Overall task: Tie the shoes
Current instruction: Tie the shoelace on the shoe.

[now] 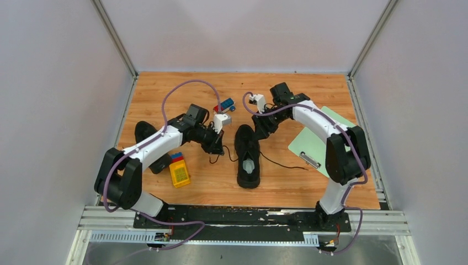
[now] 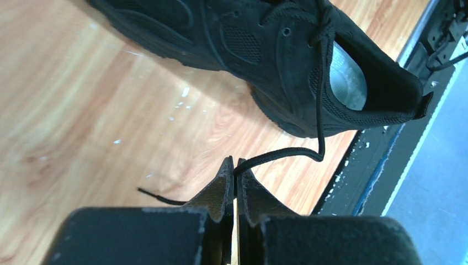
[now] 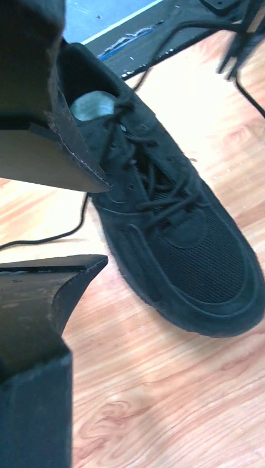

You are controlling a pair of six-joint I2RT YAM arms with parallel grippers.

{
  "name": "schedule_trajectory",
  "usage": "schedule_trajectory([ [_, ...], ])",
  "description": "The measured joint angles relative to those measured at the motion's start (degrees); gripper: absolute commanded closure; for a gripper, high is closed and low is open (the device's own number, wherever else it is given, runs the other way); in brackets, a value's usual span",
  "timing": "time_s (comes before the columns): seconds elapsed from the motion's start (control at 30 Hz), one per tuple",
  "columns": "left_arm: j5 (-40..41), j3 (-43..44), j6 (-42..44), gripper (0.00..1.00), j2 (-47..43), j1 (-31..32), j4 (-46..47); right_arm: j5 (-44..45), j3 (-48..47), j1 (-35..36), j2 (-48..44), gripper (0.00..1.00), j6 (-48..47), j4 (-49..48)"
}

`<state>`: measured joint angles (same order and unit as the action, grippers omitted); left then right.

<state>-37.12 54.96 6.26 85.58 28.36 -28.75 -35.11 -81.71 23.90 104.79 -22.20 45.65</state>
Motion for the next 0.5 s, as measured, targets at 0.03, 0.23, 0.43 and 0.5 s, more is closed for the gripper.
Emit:
schedule_trajectory([
  [0.03, 0.37, 0.5, 0.55, 1.0, -0.46, -0.52, -0.39, -0.22, 0.39, -0.15, -0.98, 0.51, -0.35, 0.33],
  [0.23, 1.22, 1.2, 2.49, 1.0, -3.23, -2.56, -1.68, -1.29, 11.43, -5.42, -16.59, 0.43, -5.73, 1.33],
  [0.43, 1.51, 3.23, 3.76, 1.0, -0.59, -2.51, -3.89, -2.14, 23.85, -6.27, -32.46, 0.44, -21.75, 1.36],
  [0.5, 1.73, 4.96, 4.5, 1.0, 0.94, -2.51, -4.7, -2.47, 27.56, -5.9, -33.53, 0.44, -28.59, 1.46],
])
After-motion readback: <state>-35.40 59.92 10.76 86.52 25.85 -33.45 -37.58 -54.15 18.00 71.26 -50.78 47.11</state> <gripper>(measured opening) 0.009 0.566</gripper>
